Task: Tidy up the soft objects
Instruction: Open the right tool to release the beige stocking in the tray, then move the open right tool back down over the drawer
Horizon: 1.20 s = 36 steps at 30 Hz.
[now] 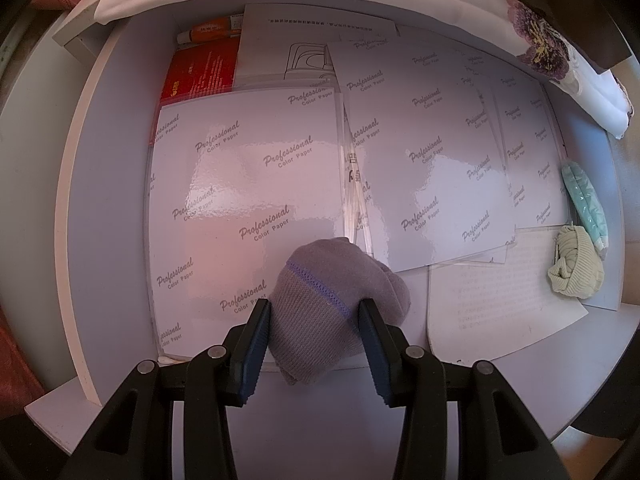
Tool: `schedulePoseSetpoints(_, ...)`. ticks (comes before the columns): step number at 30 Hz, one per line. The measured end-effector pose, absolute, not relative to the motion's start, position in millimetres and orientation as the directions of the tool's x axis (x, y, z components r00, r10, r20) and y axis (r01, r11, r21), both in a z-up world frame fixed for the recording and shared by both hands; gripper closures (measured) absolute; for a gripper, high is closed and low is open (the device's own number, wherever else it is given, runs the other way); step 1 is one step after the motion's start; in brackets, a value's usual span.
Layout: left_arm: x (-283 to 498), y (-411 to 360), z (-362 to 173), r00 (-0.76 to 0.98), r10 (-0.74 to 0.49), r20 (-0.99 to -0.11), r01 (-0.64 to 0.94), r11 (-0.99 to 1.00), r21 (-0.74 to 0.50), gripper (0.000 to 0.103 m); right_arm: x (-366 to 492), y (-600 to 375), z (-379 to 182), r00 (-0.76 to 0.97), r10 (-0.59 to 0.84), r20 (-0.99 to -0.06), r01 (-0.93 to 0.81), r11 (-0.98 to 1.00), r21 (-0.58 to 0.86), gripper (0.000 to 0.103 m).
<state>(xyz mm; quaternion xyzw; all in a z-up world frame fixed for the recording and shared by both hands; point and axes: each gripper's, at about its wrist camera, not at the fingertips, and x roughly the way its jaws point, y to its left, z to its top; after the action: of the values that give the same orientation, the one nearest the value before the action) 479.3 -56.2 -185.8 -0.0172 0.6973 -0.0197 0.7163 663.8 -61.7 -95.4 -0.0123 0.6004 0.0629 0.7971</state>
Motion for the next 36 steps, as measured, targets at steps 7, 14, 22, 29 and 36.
schedulePoseSetpoints(7,480,-56,-185,0.027,-0.051,-0.998,0.006,0.999,-0.051,0.058,652,-66,-89,0.289,0.089,-0.953,-0.120,0.991,0.056,0.057)
schedulePoseSetpoints(14,479,-56,-185,0.028,-0.052,-0.998,0.006,0.999,-0.051,0.058,628,-72,-70,0.331,0.111,-0.937,-0.132,0.989,0.071,0.049)
schedulePoseSetpoints(22,479,-56,-185,0.029,-0.052,-0.998,0.007,0.999,-0.051,0.058,595,-96,-45,0.389,0.159,-0.908,-0.112,0.986,0.124,0.049)
schedulePoseSetpoints(29,479,-56,-184,0.028,-0.051,-0.998,0.009,0.999,-0.051,0.058,580,-146,-49,0.338,0.185,-0.923,-0.036,0.982,0.184,0.047)
schedulePoseSetpoints(36,480,-56,-185,0.026,-0.056,-0.998,0.007,0.998,-0.056,0.058,572,-177,-133,-0.010,0.030,-0.999,0.082,0.996,0.030,0.047)
